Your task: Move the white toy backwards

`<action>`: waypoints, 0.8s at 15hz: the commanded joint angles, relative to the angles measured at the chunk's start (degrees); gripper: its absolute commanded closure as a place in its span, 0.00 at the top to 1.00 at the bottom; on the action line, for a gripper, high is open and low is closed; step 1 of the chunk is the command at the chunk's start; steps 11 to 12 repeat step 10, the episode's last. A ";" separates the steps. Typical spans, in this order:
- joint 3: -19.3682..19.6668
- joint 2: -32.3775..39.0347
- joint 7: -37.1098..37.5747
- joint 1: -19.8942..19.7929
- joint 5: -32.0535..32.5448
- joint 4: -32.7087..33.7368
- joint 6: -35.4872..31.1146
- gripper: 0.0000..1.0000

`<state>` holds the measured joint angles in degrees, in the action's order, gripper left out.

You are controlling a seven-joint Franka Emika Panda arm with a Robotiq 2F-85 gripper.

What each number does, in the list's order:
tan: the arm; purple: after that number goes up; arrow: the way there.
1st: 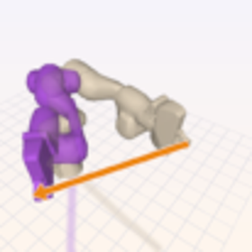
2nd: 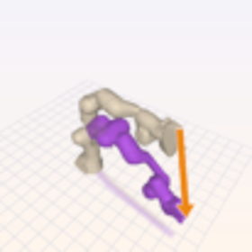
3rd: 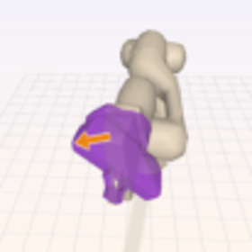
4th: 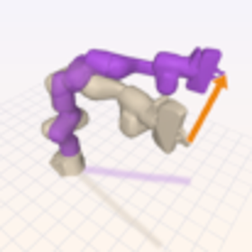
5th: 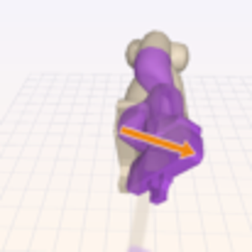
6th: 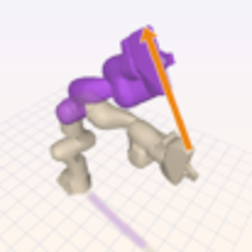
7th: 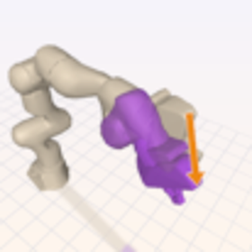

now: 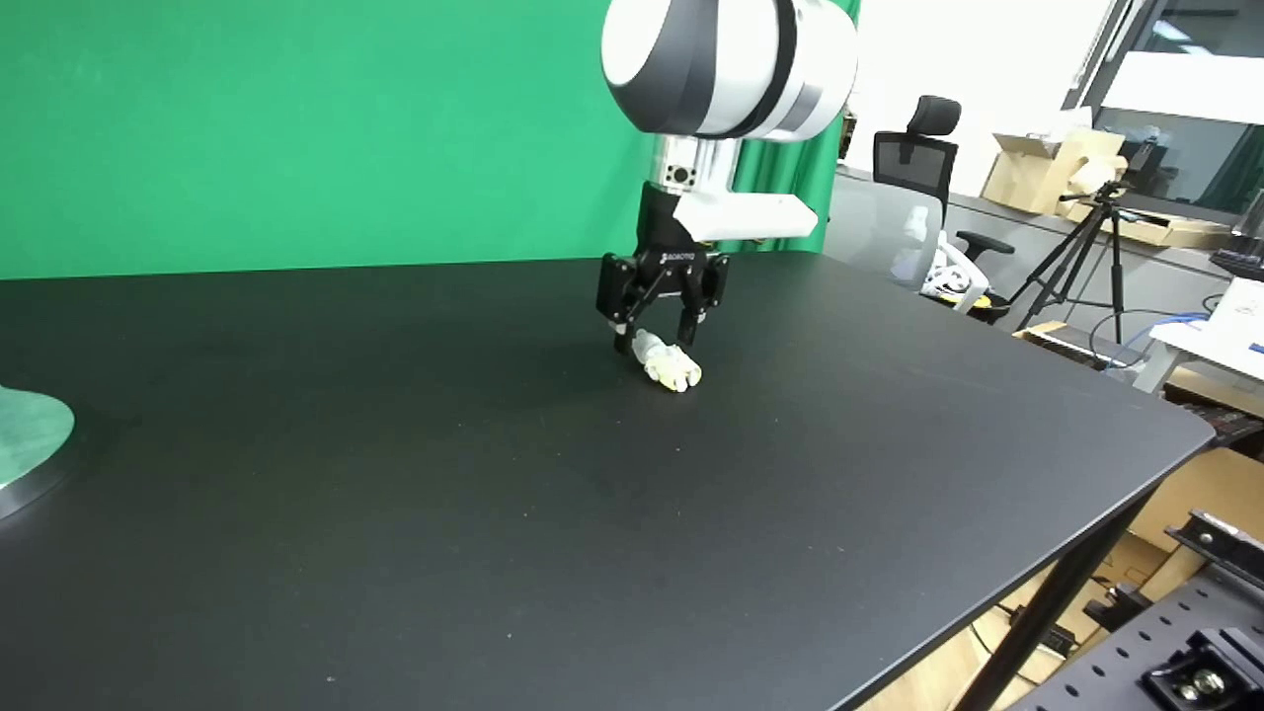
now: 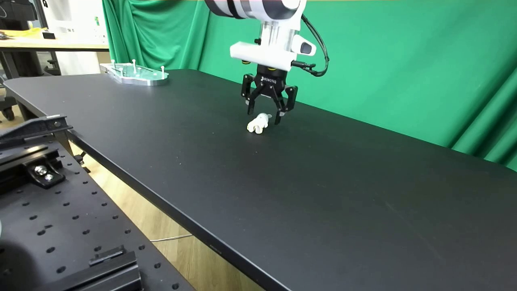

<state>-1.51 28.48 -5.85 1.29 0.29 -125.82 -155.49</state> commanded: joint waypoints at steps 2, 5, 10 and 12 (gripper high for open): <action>0.84 -4.87 1.92 0.59 1.36 -2.84 0.61 1.00; 0.98 -8.76 2.15 0.60 1.50 -5.11 3.50 1.00; -0.08 -17.22 -0.36 -0.67 0.33 -10.79 8.06 1.00; -0.08 -17.22 -0.36 -0.67 0.33 -10.79 8.06 1.00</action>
